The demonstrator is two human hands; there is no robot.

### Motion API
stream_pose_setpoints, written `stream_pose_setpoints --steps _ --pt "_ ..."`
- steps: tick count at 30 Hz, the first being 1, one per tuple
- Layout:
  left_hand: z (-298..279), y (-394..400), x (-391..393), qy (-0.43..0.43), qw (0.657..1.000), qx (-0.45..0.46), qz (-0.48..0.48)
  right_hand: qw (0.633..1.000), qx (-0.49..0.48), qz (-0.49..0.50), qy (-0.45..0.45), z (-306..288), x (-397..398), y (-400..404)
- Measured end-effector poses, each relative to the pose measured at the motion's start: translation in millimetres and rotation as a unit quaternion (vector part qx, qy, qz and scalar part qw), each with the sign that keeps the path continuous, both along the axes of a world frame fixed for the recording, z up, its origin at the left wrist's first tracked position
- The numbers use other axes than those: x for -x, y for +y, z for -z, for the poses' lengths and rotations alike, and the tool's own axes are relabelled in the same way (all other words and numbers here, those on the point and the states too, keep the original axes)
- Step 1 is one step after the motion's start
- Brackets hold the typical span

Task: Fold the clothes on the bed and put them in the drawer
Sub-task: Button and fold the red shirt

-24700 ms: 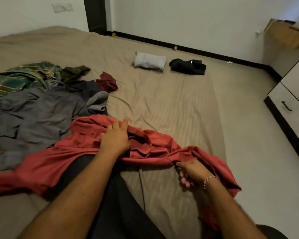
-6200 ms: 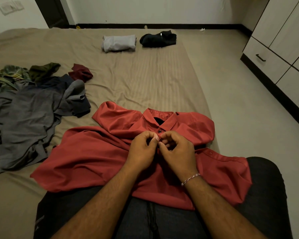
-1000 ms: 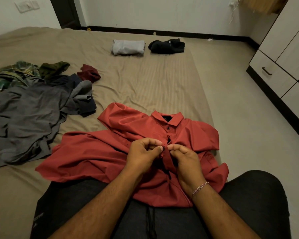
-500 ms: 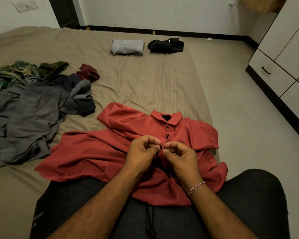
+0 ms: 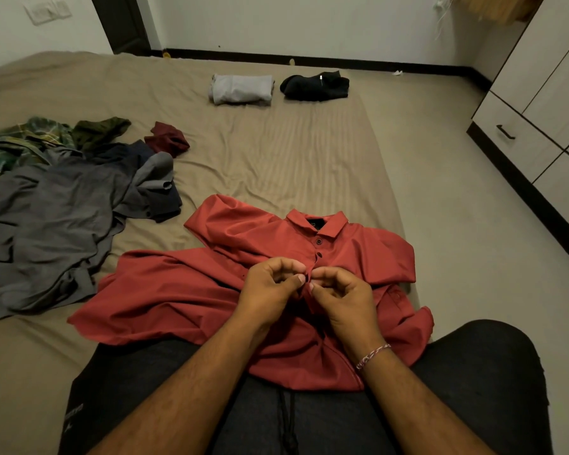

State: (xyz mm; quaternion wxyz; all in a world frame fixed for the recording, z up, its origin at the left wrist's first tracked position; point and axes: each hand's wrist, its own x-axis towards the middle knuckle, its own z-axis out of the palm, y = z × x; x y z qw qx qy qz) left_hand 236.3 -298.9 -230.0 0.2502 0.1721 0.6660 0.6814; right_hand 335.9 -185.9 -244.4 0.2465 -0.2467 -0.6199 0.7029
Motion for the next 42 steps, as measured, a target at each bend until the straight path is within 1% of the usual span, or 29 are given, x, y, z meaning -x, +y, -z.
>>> stream_pose_setpoints --steps 6,10,16,20,23,26,29,33,36,39,42 --pt "4.6 1.0 3.3 -0.018 0.999 0.02 0.018 0.997 -0.07 -0.033 -0.019 1.5 1.9 5.3" --pt "4.2 2.0 5.8 -0.033 0.999 0.018 0.026 0.994 -0.099 -0.045 -0.022 2.6 3.6 7.1" --pt "4.4 0.2 6.3 -0.043 0.999 0.013 0.025 0.993 -0.11 -0.046 -0.012 1.7 2.6 7.0" --pt "4.7 1.4 5.7 -0.047 0.998 0.028 0.006 0.994 -0.096 -0.043 -0.009 1.0 3.3 8.0" --pt "3.7 1.1 5.1 -0.016 0.998 0.055 -0.02 0.995 -0.095 -0.035 -0.014 2.2 4.8 8.7" --pt "-0.2 0.5 2.7 0.037 0.995 0.089 -0.013 0.993 -0.112 -0.016 -0.026 0.5 4.1 7.0" --pt "-4.0 -0.5 0.4 0.093 0.988 0.124 -0.007 0.988 -0.147 0.001 -0.038 -2.8 2.7 5.1" --pt "-3.7 -1.8 -1.6 0.146 0.98 0.137 0.005 0.979 -0.194 0.024 -0.051 -4.3 2.2 2.7" --pt "-2.7 -1.2 -2.5 0.197 0.966 0.168 -0.006 0.965 -0.251 0.035 -0.063 -2.8 2.3 1.2" --pt "-1.1 -1.1 -0.6 0.195 0.964 0.179 -0.016 0.954 -0.29 0.033 -0.07 0.1 2.9 0.5" --pt "1.6 -1.3 0.8 0.185 0.965 0.184 -0.017 0.952 -0.297 0.029 -0.068 0.5 2.9 -0.4"
